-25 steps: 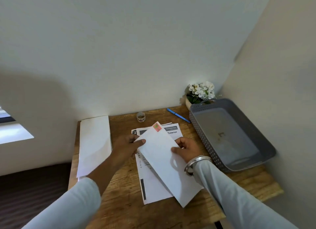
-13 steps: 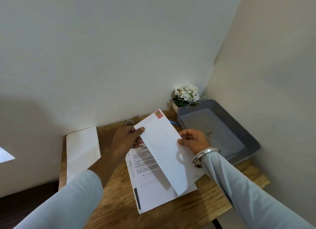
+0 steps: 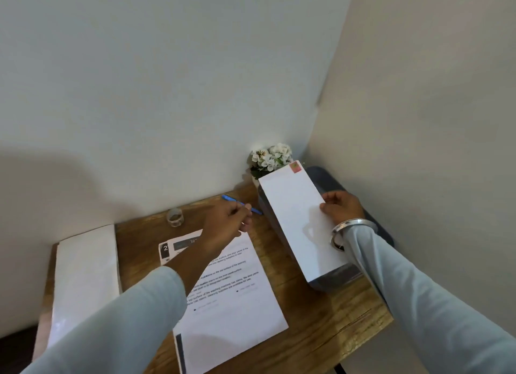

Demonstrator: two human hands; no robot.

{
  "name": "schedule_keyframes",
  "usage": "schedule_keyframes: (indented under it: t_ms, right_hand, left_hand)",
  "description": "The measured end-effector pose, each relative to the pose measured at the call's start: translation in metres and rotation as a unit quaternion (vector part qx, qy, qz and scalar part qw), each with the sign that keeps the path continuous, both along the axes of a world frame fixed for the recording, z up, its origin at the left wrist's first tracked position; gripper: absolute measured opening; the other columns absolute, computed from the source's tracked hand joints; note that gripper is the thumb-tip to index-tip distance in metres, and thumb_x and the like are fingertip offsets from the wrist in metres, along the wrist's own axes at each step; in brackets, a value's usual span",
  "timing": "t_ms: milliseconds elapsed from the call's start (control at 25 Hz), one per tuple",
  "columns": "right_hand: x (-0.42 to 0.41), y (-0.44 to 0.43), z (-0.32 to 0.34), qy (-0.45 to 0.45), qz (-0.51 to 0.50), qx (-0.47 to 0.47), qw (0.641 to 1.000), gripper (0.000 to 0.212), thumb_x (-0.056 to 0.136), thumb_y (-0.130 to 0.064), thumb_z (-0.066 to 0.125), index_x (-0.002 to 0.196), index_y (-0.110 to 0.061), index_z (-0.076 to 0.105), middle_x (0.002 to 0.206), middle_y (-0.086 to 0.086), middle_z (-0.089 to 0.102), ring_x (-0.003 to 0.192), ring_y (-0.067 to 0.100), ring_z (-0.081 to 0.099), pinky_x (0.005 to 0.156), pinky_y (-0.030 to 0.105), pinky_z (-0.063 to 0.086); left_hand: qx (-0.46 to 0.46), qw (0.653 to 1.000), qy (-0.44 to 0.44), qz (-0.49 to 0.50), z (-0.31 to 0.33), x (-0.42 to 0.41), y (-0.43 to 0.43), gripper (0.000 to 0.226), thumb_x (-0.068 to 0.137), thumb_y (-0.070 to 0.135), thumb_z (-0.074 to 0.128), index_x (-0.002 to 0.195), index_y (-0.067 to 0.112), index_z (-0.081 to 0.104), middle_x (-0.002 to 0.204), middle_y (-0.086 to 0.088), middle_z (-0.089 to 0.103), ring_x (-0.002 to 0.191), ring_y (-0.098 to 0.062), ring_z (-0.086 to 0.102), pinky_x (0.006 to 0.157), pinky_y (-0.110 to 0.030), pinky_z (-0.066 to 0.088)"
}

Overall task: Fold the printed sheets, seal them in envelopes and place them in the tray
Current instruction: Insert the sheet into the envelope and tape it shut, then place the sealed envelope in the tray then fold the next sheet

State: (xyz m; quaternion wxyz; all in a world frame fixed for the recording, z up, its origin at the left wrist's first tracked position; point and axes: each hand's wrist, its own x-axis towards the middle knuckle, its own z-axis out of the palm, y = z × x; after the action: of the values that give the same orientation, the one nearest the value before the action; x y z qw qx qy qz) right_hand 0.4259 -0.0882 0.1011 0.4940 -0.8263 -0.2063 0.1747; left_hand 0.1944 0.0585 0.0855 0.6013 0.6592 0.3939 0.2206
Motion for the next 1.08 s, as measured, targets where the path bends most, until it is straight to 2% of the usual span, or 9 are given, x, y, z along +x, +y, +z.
schedule_keyframes:
  t_ms: [120, 200, 320, 400, 520, 680, 840, 960, 1080]
  right_hand:
    - [0.027, 0.003, -0.014, -0.016, -0.003, -0.051, 0.999, 0.022, 0.080, 0.005, 0.062, 0.092, -0.012, 0.071, 0.087, 0.006, 0.069, 0.083, 0.025, 0.063, 0.077, 0.029, 0.048]
    - [0.034, 0.007, -0.029, -0.016, 0.012, -0.083, 0.996, 0.025, 0.079, 0.006, 0.059, 0.090, -0.014, 0.069, 0.090, 0.007, 0.069, 0.084, 0.025, 0.063, 0.075, 0.025, 0.044]
    - [0.037, 0.012, -0.052, -0.003, 0.049, -0.118, 0.992, 0.027, 0.080, 0.006, 0.059, 0.091, -0.018, 0.065, 0.099, 0.010, 0.071, 0.090, 0.027, 0.064, 0.079, 0.028, 0.047]
    - [0.038, 0.014, -0.064, -0.028, 0.095, -0.172, 0.980, 0.023, 0.082, -0.002, 0.061, 0.097, -0.019, 0.065, 0.101, 0.008, 0.070, 0.091, 0.028, 0.065, 0.081, 0.032, 0.051]
    - [0.036, 0.013, -0.074, -0.072, 0.177, -0.277, 0.942, 0.029, 0.088, -0.021, 0.062, 0.117, -0.023, 0.062, 0.113, 0.004, 0.066, 0.094, 0.026, 0.062, 0.083, 0.036, 0.052]
    - [0.036, 0.012, -0.072, -0.172, 0.239, -0.403, 0.866, 0.061, 0.087, -0.041, 0.063, 0.143, -0.030, 0.041, 0.140, 0.007, 0.047, 0.124, 0.035, 0.051, 0.101, 0.048, 0.048]
    - [0.018, 0.027, -0.051, -0.203, 0.254, -0.309, 0.894, 0.061, 0.089, -0.039, 0.063, 0.144, -0.024, 0.042, 0.146, 0.008, 0.042, 0.131, 0.034, 0.044, 0.104, 0.047, 0.045]
    - [-0.017, 0.053, -0.032, -0.224, 0.304, -0.221, 0.899, 0.054, 0.090, -0.036, 0.064, 0.140, -0.025, 0.047, 0.146, 0.005, 0.043, 0.130, 0.031, 0.045, 0.105, 0.045, 0.044]
    - [-0.063, 0.075, -0.026, -0.241, 0.377, -0.176, 0.877, 0.047, 0.090, -0.035, 0.064, 0.134, -0.027, 0.050, 0.139, 0.003, 0.047, 0.124, 0.027, 0.050, 0.102, 0.043, 0.047]
  left_hand:
    - [0.027, 0.999, 0.029, -0.013, -0.011, 0.014, -0.007, 0.020, 0.098, 0.027, 0.062, 0.087, 0.012, 0.070, 0.083, -0.004, 0.076, 0.070, -0.014, 0.070, 0.068, -0.031, 0.054]
    - [0.032, 0.999, 0.037, -0.017, -0.017, 0.022, -0.011, 0.019, 0.098, 0.024, 0.063, 0.087, 0.009, 0.070, 0.083, -0.005, 0.075, 0.068, -0.012, 0.069, 0.065, -0.027, 0.053]
    - [0.040, 0.998, 0.050, -0.025, -0.027, 0.029, -0.014, 0.018, 0.097, 0.025, 0.065, 0.090, 0.009, 0.071, 0.083, -0.004, 0.076, 0.069, -0.011, 0.070, 0.060, -0.020, 0.052]
    - [0.040, 0.997, 0.057, -0.024, -0.033, 0.030, -0.015, 0.017, 0.097, 0.026, 0.065, 0.090, 0.011, 0.071, 0.083, -0.002, 0.076, 0.070, -0.011, 0.071, 0.059, -0.018, 0.051]
    - [0.028, 0.998, 0.061, -0.018, -0.038, 0.031, -0.018, 0.018, 0.097, 0.027, 0.065, 0.089, 0.012, 0.072, 0.082, -0.001, 0.076, 0.071, -0.011, 0.070, 0.061, -0.019, 0.051]
    - [0.023, 0.998, 0.066, -0.002, -0.046, 0.022, -0.016, 0.020, 0.097, 0.027, 0.065, 0.090, 0.009, 0.071, 0.084, -0.002, 0.076, 0.072, -0.012, 0.070, 0.062, -0.021, 0.052]
    - [0.050, 0.992, 0.111, 0.020, -0.055, -0.004, -0.005, 0.014, 0.096, 0.032, 0.066, 0.092, 0.020, 0.072, 0.086, 0.003, 0.075, 0.076, -0.011, 0.072, 0.067, -0.028, 0.055]
    - [0.089, 0.984, 0.144, 0.045, -0.060, -0.035, 0.002, 0.012, 0.095, 0.035, 0.066, 0.089, 0.025, 0.071, 0.086, 0.006, 0.073, 0.079, -0.013, 0.069, 0.070, -0.031, 0.055]
    - [0.171, 0.966, 0.184, 0.063, -0.066, -0.068, 0.004, 0.009, 0.095, 0.035, 0.065, 0.092, 0.029, 0.069, 0.094, 0.010, 0.070, 0.089, -0.011, 0.063, 0.079, -0.032, 0.053]
